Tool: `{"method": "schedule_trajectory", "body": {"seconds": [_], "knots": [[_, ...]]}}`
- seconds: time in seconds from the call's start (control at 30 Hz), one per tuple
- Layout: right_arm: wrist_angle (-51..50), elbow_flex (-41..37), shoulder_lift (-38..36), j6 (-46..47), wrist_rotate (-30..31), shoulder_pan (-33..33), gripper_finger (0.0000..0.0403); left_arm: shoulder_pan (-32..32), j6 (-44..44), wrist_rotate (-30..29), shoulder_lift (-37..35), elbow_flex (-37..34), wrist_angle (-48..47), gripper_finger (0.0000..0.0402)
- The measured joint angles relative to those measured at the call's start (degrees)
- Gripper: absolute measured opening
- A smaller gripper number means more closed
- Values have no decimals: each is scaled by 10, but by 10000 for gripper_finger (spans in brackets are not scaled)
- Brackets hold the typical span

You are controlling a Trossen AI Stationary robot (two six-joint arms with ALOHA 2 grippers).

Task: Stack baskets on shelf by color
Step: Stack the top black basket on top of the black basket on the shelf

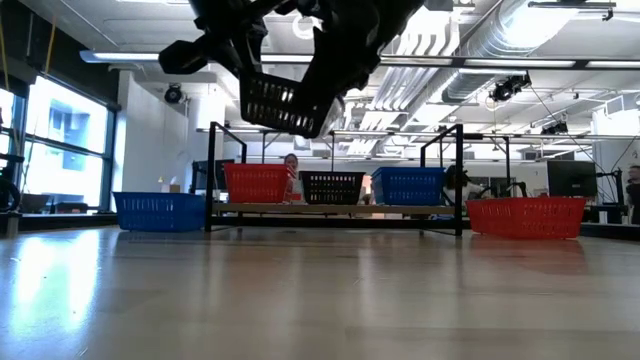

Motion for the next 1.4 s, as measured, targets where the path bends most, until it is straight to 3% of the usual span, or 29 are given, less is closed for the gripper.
{"method": "schedule_trajectory", "body": {"seconds": [0.17, 0.57, 0.97, 1.4], "knots": [[-6, 0, 0, 21, 0, 0, 3, 4, 10, 14, 0, 0, 0, 28], [-79, -2, 0, 99, 3, 0, 0, 21, 164, 47, -1, 1, 3, 119], [-115, -2, -9, 86, 4, 12, 0, 54, 315, 68, -31, 1, 0, 124], [-120, -2, -64, -52, 42, -46, 0, 90, 399, 59, -89, 1, 0, 124]]}}
